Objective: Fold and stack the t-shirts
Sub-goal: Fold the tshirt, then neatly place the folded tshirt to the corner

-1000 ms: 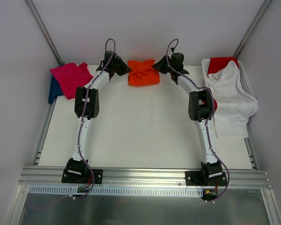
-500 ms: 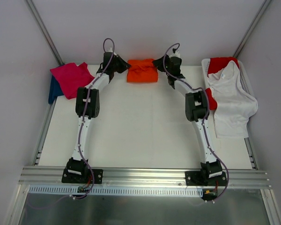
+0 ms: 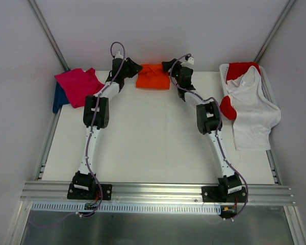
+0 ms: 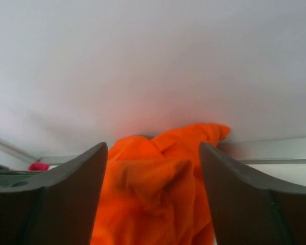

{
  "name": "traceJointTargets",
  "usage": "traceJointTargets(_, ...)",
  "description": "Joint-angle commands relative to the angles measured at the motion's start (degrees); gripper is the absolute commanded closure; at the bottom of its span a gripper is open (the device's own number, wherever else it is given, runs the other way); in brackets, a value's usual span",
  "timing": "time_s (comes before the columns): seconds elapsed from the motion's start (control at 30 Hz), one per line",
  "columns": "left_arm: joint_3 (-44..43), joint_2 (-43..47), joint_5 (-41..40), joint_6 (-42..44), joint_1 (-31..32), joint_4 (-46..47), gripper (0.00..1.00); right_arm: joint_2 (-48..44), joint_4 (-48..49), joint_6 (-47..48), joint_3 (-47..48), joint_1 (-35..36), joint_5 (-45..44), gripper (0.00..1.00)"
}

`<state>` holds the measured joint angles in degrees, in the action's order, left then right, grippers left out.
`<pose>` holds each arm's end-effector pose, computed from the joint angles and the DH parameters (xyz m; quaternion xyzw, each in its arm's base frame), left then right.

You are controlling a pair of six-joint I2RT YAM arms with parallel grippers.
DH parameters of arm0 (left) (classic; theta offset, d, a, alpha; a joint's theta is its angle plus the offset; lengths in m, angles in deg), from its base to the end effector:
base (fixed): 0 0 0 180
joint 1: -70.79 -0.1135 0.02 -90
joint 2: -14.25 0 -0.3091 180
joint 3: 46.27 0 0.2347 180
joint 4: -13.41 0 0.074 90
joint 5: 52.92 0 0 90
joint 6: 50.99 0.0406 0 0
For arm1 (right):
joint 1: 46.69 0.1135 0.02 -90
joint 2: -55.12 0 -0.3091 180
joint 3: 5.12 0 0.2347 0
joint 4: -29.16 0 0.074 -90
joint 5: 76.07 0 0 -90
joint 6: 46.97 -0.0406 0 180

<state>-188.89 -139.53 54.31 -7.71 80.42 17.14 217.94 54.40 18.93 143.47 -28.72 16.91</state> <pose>0.6284 -0.1188 0.1901 -0.1426 0.7358 -0.4072 0.5219 0.6226 0.2042 0.1690 0.0140 0.6360 0.2923 0.7141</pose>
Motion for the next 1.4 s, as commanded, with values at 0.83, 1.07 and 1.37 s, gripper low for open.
traceJointTargets(0.83,57.7,45.1,-11.9,2.2,0.6,29.0,0.01,-47.3,0.6,2.2,-46.1,2.1,11.5,0.13)
traceJointTargets(1.07,73.7,59.3,-9.2,2.8,8.7,16.7,0.04,-22.7,-19.2,-11.2,-13.6,2.3,29.7,1.0)
traceJointTargets(1.37,89.0,79.9,-12.9,4.5,17.5,5.3,0.07,-11.1,-19.8,-16.0,-0.2,2.9,28.7,0.99)
